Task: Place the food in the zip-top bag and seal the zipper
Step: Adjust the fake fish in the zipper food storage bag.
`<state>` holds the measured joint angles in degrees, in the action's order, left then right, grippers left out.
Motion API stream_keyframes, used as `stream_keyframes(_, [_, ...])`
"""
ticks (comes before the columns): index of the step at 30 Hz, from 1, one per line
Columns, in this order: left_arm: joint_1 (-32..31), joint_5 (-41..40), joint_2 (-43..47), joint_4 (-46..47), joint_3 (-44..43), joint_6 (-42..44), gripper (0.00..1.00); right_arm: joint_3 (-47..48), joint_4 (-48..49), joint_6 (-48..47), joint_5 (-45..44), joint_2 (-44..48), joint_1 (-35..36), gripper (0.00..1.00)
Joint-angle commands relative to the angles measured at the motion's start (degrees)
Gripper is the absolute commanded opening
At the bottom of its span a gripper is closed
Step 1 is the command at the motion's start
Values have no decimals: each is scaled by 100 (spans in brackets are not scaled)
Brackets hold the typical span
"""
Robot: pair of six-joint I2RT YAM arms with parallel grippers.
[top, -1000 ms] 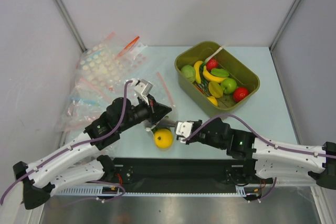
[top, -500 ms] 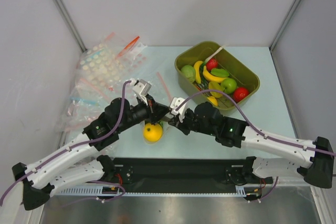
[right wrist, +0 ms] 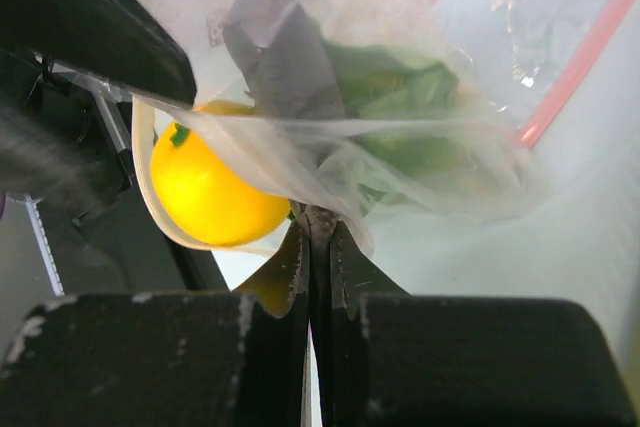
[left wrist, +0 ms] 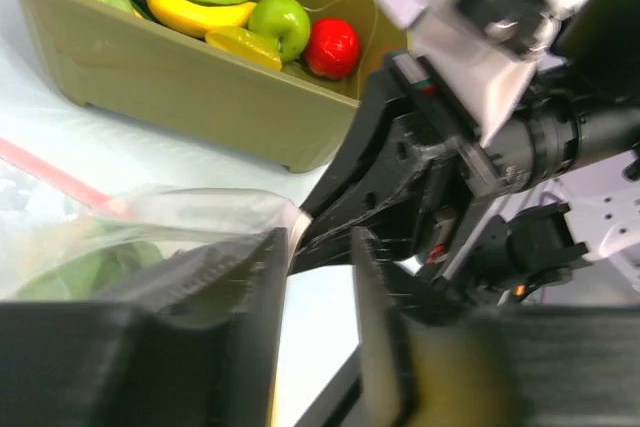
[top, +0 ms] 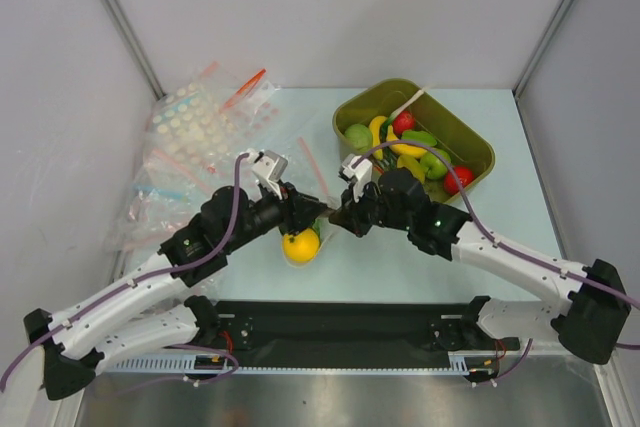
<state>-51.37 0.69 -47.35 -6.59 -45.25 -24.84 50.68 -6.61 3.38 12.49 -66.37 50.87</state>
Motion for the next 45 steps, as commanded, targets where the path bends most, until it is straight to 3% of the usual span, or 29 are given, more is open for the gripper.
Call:
stream_keyframes(1, [-48,-199,-28,193,-326,137,40,346,231,409,342,-192,-130,0])
stream_keyframes(3, [-48,-314,-20,89,-361,207,62,329,230,444,350,-210,-174,0])
stream_keyframes(6, [-48,-552,33,-35,-405,330,74,303,292,514,482,-219,-288,0])
stream_keyframes(13, [-101,-1079,25,-518,-493,621,84,224,494,743,640,-289,-561,0])
stream_keyframes(16, [-381,-1728,-55,-835,-555,787,93,180,600,866,632,-324,-613,0])
stream_keyframes(22, [-830,-2792,-99,-1196,-546,1139,97,171,600,919,702,-385,-736,0])
stream_keyframes(28, [-918,-3531,-248,-1397,-616,1324,90,127,775,972,807,-359,-833,0])
stream_keyframes(35, [-945,-3672,-520,-1705,-774,1245,74,57,854,1060,904,-271,-921,0])
stream_keyframes(41, [-953,-4102,-1091,-2275,-1116,1052,47,30,881,1104,966,-219,-974,0])
stream_keyframes(45, [-962,-4427,-1495,-2575,-1292,937,40,21,916,1139,1009,-210,-983,0])
